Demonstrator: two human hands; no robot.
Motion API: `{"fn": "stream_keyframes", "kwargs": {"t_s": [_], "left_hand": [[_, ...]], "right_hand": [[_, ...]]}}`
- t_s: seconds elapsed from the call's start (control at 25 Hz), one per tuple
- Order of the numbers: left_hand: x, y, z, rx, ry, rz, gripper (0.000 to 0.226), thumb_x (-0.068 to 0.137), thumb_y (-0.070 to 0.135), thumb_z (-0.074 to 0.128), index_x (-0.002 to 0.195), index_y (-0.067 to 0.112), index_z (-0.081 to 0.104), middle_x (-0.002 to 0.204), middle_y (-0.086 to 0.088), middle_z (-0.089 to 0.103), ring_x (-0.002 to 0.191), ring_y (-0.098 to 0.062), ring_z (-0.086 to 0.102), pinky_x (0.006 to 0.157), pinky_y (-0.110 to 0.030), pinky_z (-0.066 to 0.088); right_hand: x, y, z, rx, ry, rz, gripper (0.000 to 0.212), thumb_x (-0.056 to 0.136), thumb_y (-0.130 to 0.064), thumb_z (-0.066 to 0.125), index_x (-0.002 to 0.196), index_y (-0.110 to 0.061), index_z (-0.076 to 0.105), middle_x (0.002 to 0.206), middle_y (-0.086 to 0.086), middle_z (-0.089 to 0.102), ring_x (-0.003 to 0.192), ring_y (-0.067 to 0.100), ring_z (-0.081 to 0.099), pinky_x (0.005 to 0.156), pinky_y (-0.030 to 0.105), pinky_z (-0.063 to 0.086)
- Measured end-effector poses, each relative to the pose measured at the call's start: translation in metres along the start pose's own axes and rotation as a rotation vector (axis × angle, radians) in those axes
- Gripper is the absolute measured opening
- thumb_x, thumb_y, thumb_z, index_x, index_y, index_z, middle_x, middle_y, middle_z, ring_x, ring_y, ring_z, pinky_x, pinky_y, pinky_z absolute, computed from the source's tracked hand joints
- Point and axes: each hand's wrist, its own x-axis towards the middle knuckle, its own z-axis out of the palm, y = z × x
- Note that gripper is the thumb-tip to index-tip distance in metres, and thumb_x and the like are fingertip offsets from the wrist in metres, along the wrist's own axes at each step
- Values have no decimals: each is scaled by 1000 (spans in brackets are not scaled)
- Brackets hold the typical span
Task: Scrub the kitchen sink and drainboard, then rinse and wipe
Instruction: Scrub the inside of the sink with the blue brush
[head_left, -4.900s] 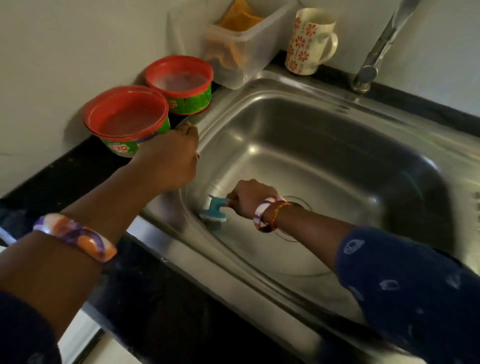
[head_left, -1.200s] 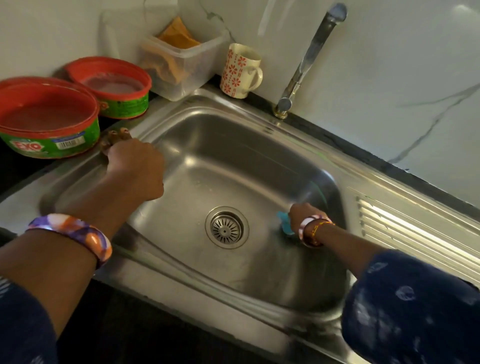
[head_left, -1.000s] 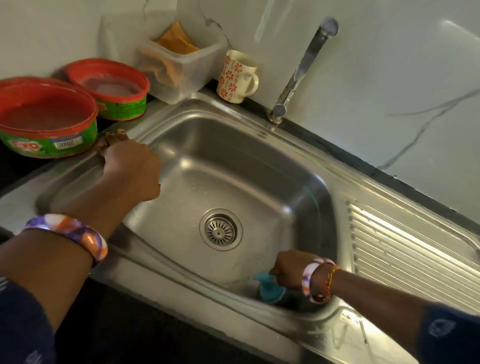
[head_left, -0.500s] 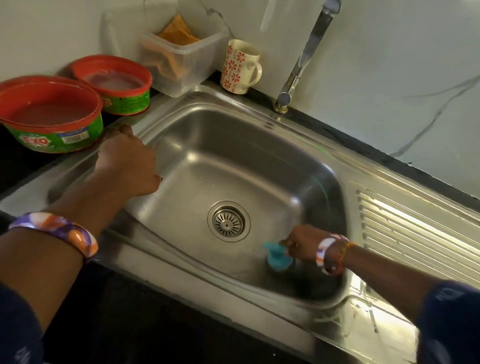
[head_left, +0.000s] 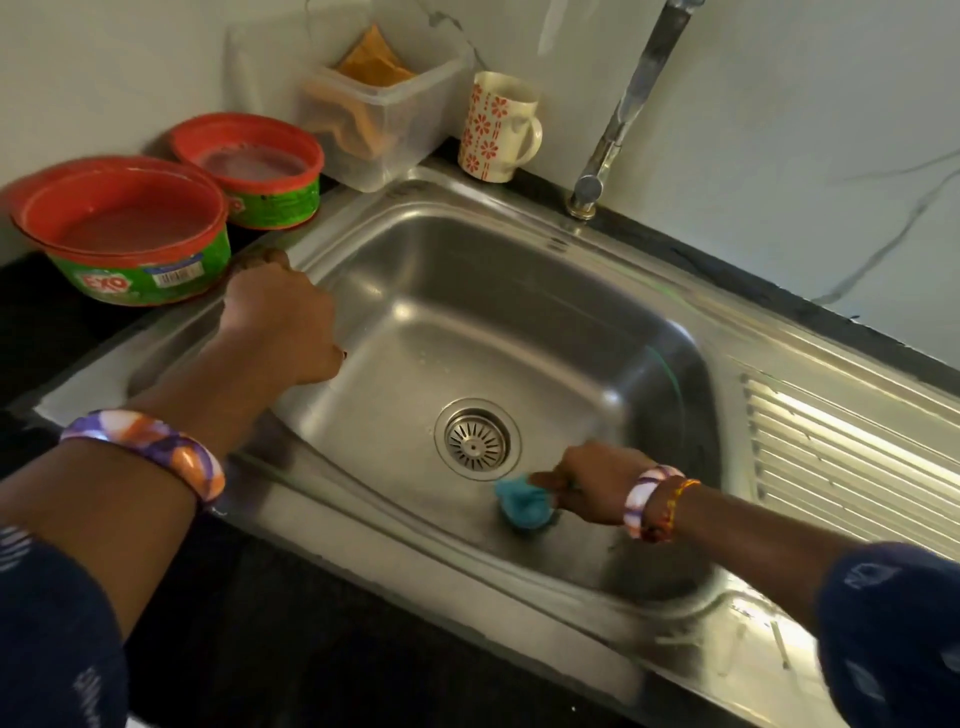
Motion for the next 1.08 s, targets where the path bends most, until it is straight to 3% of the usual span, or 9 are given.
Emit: {"fn": "stream_keyframes", "kwargs": {"t_s": [0.08,0.28,0.44,0.52,0.64,0.72,0.84,1.0,1.08], "left_hand": [[0,-1,0,-16,-20,-2,59,87,60,45,125,16,53,123,-7,55,121,-24,43,78,-30,45],[2,2,0,12,-37,0,58,88,60,43,124,15,54,122,-8,56,122,-26,42,77,-30,42],[2,3,-7,-18,-42,-8,58,88,59,44,125,15,52,123,-11,54,118,-26,46,74,-30,43],[0,1,-9,-40,-31,-22,59,88,59,45,126,14,52,125,-13,52,117,-26,48,76,-31,45],[-2,-2,-5,-63,-34,-38,61,87,59,46,126,13,53,128,-15,48,116,-26,49,76,-31,46],[-1,-4,-2,-76,-35,-38,61,86,60,47,125,12,54,129,-16,46,115,-26,49,77,-30,47],[0,-5,0,-80,-33,-38,62,85,61,47,126,14,53,132,-16,44,119,-26,48,80,-31,47],[1,-4,-2,-82,-38,-48,64,85,60,48,127,12,53,134,-17,43,121,-28,47,80,-31,47],[1,-5,-3,-95,-35,-48,64,85,60,49,126,12,53,134,-18,43,119,-29,48,79,-32,47]], "right_hand": [[-20,33,-7,-104,-102,103,37,92,-31,52,125,-17,59,124,6,63,116,23,57,87,24,44],[5,-24,-9,234,-109,-240,39,92,-22,56,132,-18,55,116,15,67,96,10,58,69,11,28],[47,-105,-17,264,83,-325,38,93,-34,51,127,-21,59,113,17,67,107,32,62,82,29,48],[38,-92,-20,223,53,-334,36,92,-33,52,124,-20,62,111,16,68,106,32,62,78,27,46],[0,-35,-14,91,-165,-207,35,91,-30,56,125,-22,61,119,6,66,111,24,59,75,21,38],[-17,5,-12,-29,-135,11,35,91,-35,54,125,-26,59,126,0,61,118,21,56,87,23,43],[8,42,-18,-199,32,261,38,90,-43,51,120,-21,60,124,4,62,116,23,58,90,29,47],[42,62,-16,-79,69,342,40,89,-34,54,124,-17,59,126,8,61,117,25,58,93,31,49],[35,59,-5,-47,-16,237,39,89,-27,55,125,-14,59,126,8,62,117,25,57,94,29,48]]}}
